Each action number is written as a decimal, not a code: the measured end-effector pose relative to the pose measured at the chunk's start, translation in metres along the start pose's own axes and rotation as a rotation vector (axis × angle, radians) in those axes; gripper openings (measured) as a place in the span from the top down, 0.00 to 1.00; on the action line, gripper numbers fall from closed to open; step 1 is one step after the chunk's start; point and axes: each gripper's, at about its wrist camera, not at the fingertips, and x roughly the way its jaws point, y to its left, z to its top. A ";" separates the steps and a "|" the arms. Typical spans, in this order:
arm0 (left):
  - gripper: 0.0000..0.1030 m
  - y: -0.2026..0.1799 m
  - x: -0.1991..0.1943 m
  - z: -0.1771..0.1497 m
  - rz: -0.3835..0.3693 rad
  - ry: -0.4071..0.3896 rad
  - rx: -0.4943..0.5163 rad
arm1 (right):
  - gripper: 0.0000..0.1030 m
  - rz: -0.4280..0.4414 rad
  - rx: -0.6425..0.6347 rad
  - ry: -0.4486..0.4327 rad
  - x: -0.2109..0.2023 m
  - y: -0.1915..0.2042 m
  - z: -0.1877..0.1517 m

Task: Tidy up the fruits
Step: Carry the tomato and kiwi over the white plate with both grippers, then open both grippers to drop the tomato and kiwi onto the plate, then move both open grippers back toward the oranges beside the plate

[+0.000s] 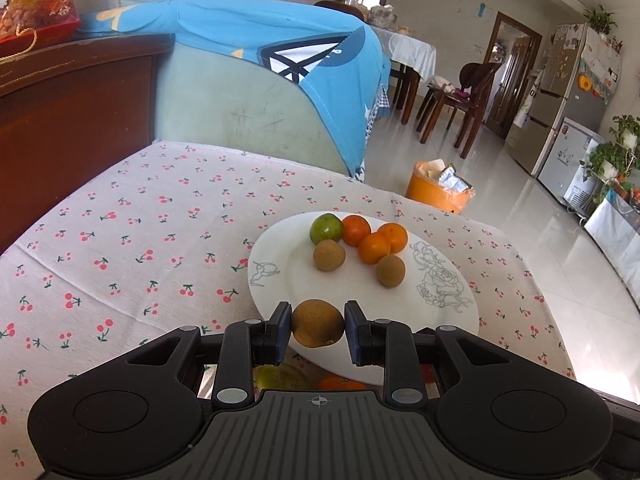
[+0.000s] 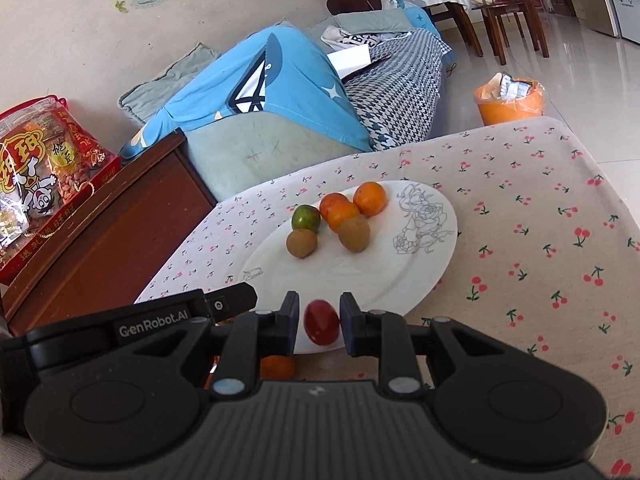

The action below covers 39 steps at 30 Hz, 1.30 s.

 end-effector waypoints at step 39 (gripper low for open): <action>0.37 0.043 -0.065 -0.025 0.128 0.048 -0.047 | 0.71 0.035 -0.146 0.126 -0.013 0.032 -0.031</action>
